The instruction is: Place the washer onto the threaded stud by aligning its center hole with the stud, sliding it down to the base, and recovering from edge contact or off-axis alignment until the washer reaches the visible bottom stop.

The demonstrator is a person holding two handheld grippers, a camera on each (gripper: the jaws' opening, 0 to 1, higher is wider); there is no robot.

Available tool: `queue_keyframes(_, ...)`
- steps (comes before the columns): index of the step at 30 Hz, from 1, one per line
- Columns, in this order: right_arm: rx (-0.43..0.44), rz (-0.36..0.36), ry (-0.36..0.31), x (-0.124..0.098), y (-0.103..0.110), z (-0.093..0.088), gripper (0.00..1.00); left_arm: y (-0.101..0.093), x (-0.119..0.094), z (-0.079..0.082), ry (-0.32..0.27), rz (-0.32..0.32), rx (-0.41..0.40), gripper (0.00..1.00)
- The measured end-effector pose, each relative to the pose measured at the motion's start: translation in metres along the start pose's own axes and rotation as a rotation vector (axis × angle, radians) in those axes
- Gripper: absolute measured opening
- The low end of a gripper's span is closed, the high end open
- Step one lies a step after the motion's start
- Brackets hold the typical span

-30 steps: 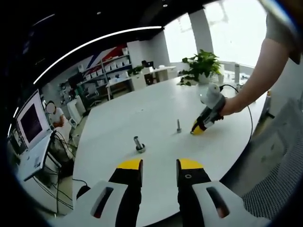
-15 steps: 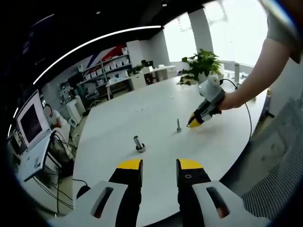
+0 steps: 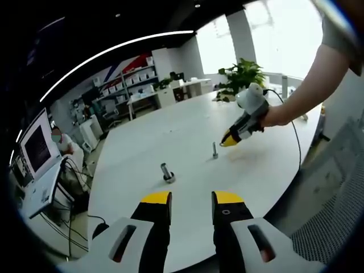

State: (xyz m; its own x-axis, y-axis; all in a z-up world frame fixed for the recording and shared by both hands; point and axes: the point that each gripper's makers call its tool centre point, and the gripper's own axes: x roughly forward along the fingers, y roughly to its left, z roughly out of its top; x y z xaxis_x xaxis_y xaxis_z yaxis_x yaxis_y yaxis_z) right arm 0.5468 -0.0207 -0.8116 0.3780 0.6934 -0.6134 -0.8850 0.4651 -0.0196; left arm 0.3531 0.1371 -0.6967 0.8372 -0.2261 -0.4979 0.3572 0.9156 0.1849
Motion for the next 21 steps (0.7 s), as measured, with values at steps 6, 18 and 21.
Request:
queue_keyframes(6,-0.011,-0.007,-0.016,0.001,-0.001,0.011,0.14,-0.001,0.000,0.000,0.002,-0.001,0.000,0.26)
queue_keyframes(18,-0.034,-0.007,-0.013,0.010,-0.007,0.021,0.14,0.000,0.000,0.000,0.002,0.003,-0.001,0.26)
queue_keyframes(21,-0.030,-0.002,-0.007,0.011,-0.007,0.022,0.14,-0.001,0.000,0.000,0.003,-0.002,0.003,0.26)
